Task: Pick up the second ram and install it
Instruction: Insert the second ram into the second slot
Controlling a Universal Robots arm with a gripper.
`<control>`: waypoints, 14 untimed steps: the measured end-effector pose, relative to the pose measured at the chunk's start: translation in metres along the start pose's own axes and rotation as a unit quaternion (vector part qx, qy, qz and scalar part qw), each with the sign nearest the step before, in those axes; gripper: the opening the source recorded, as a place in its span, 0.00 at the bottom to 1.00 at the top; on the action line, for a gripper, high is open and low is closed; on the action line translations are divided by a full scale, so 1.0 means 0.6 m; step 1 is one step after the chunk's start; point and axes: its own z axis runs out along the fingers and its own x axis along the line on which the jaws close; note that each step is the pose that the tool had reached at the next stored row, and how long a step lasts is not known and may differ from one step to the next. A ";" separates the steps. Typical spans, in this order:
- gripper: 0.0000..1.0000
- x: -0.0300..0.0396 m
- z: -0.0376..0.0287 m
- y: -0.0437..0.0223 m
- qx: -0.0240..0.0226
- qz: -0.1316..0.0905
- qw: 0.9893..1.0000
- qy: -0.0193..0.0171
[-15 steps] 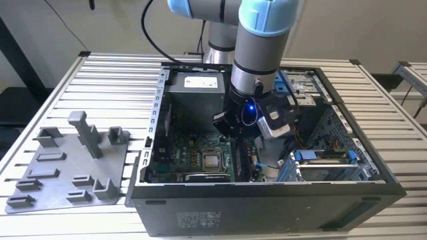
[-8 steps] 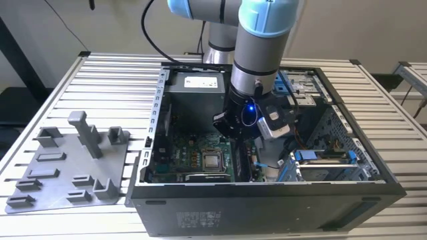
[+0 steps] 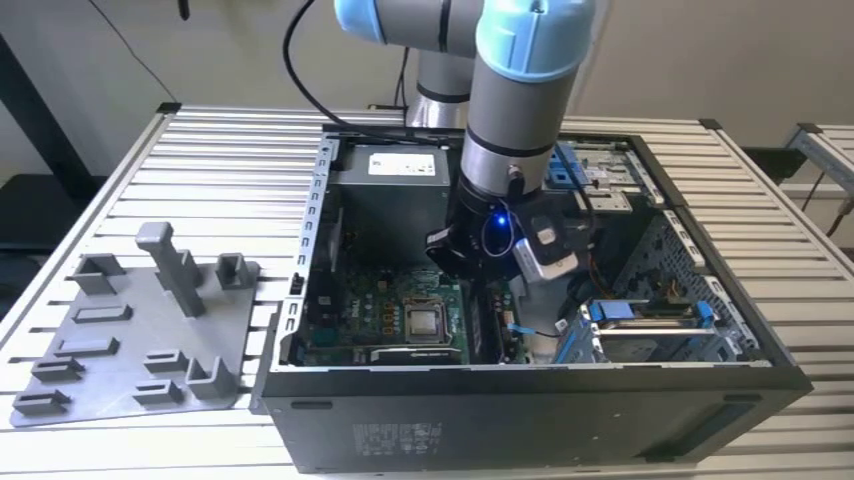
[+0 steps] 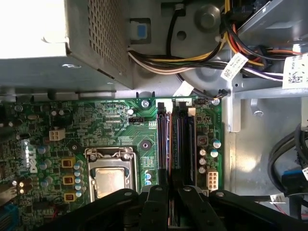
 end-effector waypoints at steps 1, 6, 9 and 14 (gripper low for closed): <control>0.14 0.000 0.001 0.000 0.000 0.000 1.000 0.000; 0.14 0.000 0.001 -0.003 0.000 0.000 1.000 0.000; 0.14 0.000 0.002 -0.006 0.000 0.000 1.000 0.000; 0.14 0.000 0.005 -0.006 0.000 0.000 1.000 0.000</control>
